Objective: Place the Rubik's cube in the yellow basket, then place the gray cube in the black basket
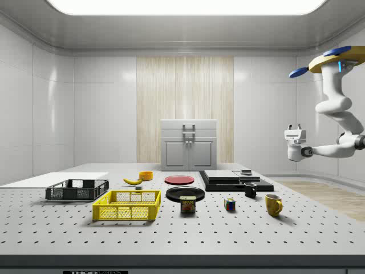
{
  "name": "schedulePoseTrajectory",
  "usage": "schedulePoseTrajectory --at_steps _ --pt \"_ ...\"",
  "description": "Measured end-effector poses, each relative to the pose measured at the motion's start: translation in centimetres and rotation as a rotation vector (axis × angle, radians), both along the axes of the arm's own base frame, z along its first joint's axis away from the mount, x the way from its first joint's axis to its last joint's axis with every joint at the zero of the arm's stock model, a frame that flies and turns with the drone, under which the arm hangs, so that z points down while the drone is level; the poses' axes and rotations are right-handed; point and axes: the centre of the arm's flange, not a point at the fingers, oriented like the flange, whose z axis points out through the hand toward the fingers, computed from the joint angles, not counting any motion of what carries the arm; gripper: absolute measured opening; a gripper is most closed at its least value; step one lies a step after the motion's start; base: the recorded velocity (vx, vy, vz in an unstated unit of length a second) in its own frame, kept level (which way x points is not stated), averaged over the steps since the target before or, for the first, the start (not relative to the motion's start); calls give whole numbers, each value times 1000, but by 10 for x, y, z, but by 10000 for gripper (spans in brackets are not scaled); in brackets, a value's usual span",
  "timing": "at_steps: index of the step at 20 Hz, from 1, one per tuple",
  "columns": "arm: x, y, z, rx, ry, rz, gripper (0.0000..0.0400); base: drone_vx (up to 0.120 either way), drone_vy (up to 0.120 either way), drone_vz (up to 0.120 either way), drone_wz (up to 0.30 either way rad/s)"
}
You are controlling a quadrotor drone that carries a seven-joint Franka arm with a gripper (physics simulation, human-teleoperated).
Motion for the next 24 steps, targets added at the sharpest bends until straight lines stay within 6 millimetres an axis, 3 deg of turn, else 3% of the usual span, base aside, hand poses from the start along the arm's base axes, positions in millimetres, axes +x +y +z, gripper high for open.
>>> schedulePoseTrajectory --at_steps 7,12,24 --pt "-3 0 50 0 -6 0 400 0 0 0 0" --pt "-1 0 75 0 -9 0 400 0 0 0 0" --pt "-1 0 92 0 -19 0 400 0 0 0 0"
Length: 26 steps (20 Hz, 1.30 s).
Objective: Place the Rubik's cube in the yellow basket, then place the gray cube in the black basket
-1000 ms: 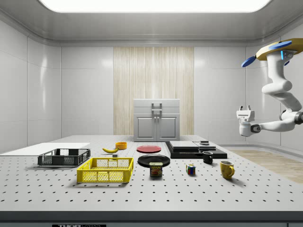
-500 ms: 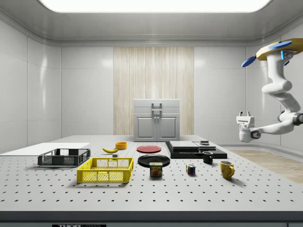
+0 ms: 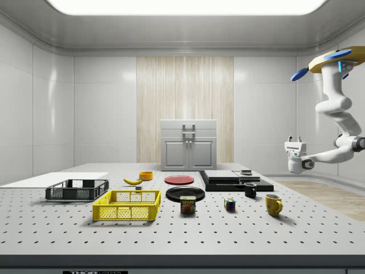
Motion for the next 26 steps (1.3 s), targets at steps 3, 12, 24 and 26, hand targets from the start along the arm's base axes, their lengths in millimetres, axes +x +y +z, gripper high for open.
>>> schedulePoseTrajectory --at_steps 3,12,24,26 --pt "0 0 1 0 -2 0 400 0 0 0 0" --pt "-1 0 1 -1 -9 0 400 0 0 0 0" --pt "-2 1 1 -12 -18 0 400 0 90 0 0" --pt "-2 2 1 -17 -20 0 400 0 120 0 0"
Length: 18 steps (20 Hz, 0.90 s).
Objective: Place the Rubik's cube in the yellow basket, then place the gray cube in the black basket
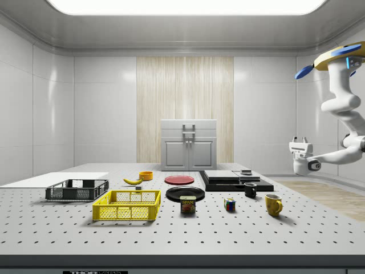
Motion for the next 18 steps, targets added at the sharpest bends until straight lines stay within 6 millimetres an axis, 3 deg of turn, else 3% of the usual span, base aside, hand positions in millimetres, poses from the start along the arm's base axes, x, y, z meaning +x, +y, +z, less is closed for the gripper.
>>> schedulePoseTrajectory --at_steps 13,18 --pt "-1 14 -1 -137 -10 -3 400 0 120 0 0" --pt "-1 33 -6 -339 -13 -9 400 104 120 0 0"
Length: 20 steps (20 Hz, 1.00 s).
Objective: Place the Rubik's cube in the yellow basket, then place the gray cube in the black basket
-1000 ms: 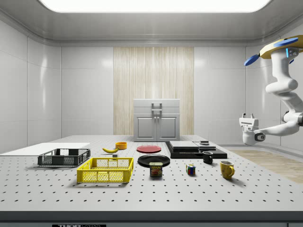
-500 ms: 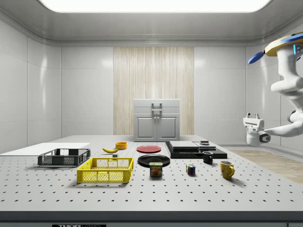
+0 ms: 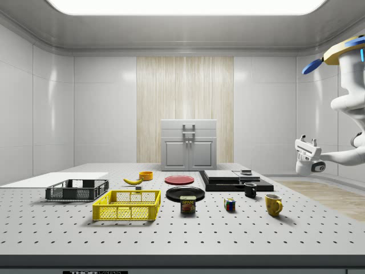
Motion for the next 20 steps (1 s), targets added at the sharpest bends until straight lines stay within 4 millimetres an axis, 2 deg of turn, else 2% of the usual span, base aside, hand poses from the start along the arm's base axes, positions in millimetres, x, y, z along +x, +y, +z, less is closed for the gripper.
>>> schedulePoseTrajectory --at_steps 3,5,7,10,12,15,17,20 --pt "0 20 -10 -226 -2 -7 400 120 120 0 0" --pt "0 36 -24 -440 -2 -14 400 120 120 0 0" --pt "1 52 -46 -713 -2 -23 400 120 120 0 0" --pt "3 64 -93 -1209 -2 -40 400 120 120 0 0" --pt "4 58 -127 -1553 -1 -52 400 120 120 0 0" --pt "5 35 -164 -1997 0 -68 400 120 120 0 0" --pt "5 18 -178 -2220 1 -75 400 120 120 0 0" --pt "6 -3 -188 -2450 3 -80 400 120 120 0 0"
